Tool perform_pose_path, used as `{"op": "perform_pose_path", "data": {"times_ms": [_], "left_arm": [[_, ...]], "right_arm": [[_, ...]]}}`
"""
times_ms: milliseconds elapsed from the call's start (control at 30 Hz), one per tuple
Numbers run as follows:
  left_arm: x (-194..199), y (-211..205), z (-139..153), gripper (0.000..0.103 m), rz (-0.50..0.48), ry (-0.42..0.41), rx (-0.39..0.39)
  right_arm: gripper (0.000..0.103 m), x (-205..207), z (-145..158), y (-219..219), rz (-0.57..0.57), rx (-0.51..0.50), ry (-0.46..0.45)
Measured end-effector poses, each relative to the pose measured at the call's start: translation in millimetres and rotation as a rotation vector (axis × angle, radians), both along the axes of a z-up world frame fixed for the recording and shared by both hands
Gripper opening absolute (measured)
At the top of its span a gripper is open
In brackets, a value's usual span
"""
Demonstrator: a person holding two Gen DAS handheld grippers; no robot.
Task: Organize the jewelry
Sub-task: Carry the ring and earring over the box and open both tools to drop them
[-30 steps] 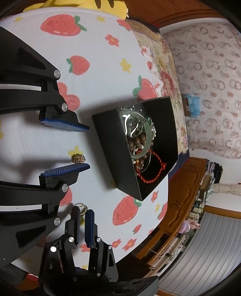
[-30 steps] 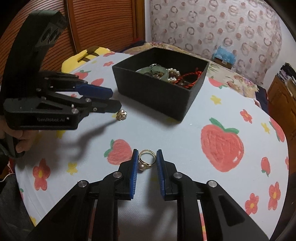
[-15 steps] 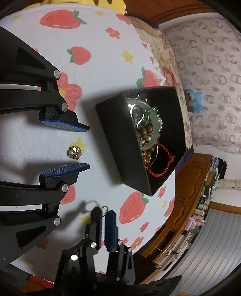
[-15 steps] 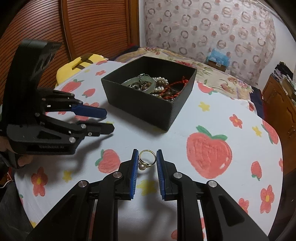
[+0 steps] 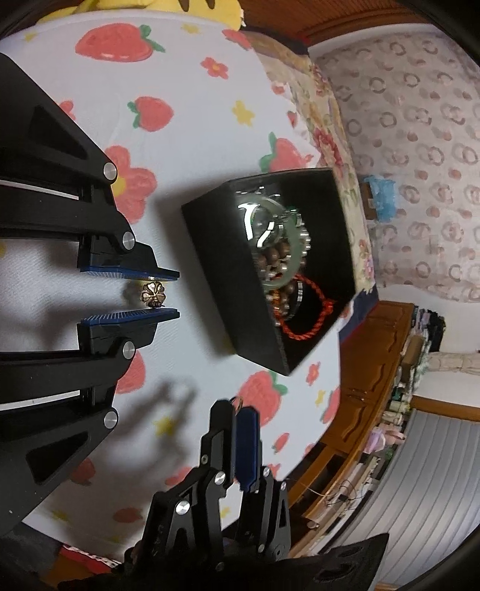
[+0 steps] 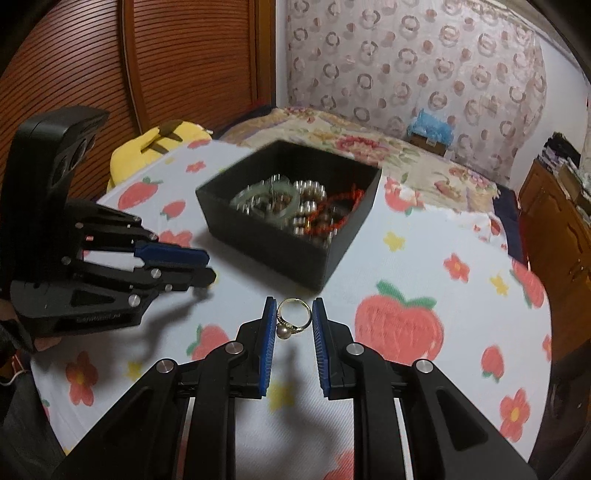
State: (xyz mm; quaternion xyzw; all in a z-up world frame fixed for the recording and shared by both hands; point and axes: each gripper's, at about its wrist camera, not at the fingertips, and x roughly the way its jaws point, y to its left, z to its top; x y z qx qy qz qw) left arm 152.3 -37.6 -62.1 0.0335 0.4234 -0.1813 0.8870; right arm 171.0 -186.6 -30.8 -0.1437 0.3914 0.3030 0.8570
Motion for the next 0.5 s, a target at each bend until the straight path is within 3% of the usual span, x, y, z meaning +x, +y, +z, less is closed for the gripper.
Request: {"op": "perform_pose_path", "data": {"times_ms": [267,500], "left_arm": [[7.3,1.6,25.7,0.014,0.012,-0.066,-0.006],[14.6,6.4,47.8,0.014,0.029,-0.116,-0.014]], "right_arm": [[0.022,28.4,32.6,10.0,0.007,0.068,-0.068],[0.022,52.9,30.4,19.8,0.000,0.100,-0.047]]}}
